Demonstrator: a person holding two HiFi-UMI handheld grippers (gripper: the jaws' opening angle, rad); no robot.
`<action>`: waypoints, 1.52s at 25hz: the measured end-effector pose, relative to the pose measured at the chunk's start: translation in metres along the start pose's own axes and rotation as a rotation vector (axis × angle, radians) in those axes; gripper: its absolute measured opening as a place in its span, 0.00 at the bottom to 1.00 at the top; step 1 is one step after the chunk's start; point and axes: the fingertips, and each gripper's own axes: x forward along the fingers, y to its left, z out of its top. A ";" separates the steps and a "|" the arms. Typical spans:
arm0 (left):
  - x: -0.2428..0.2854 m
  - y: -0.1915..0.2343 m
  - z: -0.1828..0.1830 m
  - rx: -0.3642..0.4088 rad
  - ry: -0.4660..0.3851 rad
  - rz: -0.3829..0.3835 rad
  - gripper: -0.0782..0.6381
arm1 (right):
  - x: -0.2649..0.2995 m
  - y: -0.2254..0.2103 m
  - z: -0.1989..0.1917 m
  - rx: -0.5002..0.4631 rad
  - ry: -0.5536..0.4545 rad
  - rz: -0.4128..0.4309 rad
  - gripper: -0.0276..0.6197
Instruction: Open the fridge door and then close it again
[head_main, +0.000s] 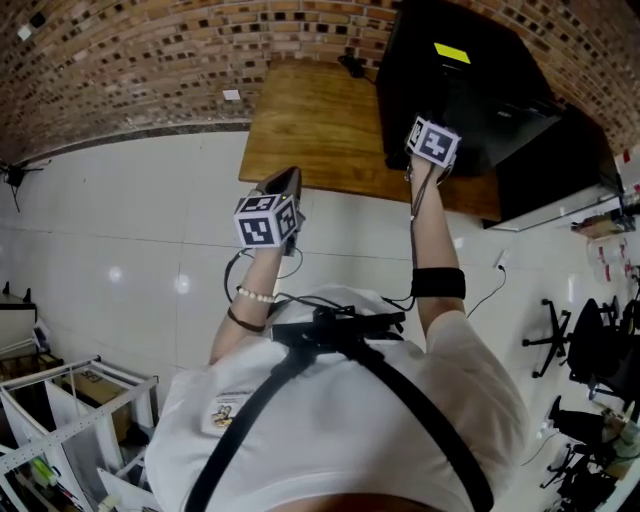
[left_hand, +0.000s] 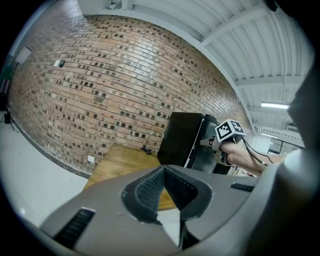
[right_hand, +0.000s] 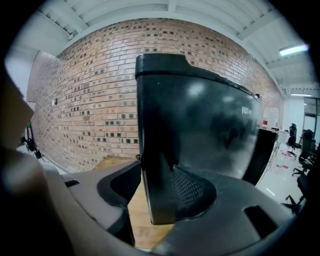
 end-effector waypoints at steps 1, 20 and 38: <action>-0.003 0.002 0.001 -0.004 -0.003 0.006 0.11 | 0.001 0.002 0.000 0.005 0.003 0.005 0.38; 0.001 -0.022 -0.011 0.004 0.035 -0.027 0.11 | -0.008 0.011 0.001 -0.031 -0.016 0.102 0.27; 0.051 -0.207 -0.079 0.200 0.141 -0.232 0.11 | -0.199 -0.073 -0.107 0.066 -0.093 0.277 0.05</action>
